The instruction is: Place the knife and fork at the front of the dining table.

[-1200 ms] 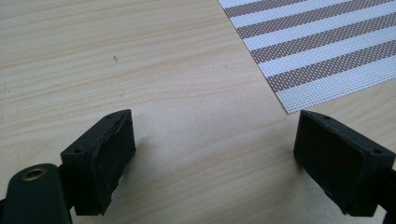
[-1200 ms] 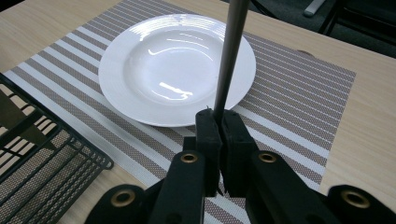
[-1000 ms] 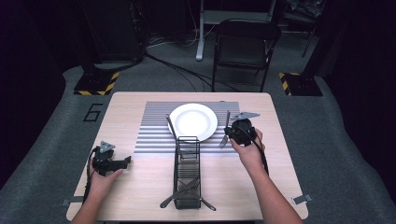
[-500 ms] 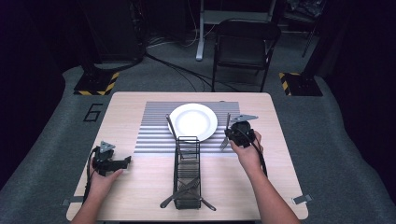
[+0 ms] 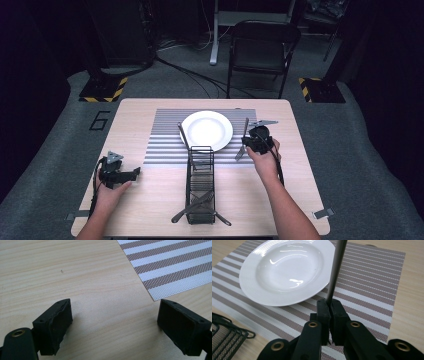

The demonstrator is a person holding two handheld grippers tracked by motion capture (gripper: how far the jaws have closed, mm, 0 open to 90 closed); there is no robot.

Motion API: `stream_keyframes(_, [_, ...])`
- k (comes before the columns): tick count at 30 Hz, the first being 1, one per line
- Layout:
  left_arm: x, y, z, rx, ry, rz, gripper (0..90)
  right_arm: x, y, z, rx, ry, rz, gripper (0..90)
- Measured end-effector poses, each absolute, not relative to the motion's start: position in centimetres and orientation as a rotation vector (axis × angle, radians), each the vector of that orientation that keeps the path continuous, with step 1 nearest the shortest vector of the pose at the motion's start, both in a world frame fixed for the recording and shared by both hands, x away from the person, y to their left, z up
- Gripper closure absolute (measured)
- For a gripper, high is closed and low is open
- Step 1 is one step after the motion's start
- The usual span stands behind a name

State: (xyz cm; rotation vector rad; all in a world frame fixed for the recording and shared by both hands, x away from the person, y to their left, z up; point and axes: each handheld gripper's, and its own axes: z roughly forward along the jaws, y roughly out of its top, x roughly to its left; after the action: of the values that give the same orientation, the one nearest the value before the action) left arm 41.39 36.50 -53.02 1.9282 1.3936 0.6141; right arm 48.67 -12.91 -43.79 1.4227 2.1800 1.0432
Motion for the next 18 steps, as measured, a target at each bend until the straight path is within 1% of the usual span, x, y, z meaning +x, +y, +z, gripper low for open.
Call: stream_keyframes(18, [41.4, 36.5, -53.0, 1.929, 1.393, 0.614, 12.5, 50.9, -13.0, -44.6, 1.491, 2.140, 1.051, 86.4])
